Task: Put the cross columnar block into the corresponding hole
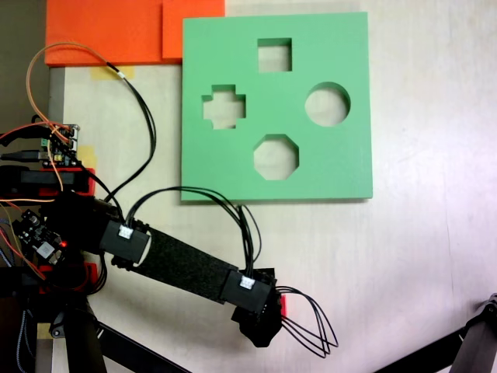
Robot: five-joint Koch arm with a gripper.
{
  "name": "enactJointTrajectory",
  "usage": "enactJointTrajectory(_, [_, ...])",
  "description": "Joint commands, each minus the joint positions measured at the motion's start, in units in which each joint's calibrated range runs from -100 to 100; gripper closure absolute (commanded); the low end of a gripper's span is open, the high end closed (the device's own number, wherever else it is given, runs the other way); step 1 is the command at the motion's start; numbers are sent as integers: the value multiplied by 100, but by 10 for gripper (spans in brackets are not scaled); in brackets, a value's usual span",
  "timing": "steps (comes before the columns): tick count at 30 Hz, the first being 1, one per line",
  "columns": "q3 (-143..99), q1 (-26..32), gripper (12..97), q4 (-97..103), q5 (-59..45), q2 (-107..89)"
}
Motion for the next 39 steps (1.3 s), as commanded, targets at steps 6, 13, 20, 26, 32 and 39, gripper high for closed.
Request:
enactJointTrajectory(6, [-6, -34, 623, 247, 5, -70])
enactJointTrajectory(13, [-305, -93, 742, -187, 117, -293])
enactJointTrajectory(20, [-255, -29, 742, -803, 444, -1690])
enactJointTrajectory(26, [-96, 322, 742, -813, 879, -3128])
enactJointTrajectory(32, [-16, 757, 740, -813, 1284, -4162])
enactJointTrajectory(39, [-16, 1807, 739, -813, 2149, -4818])
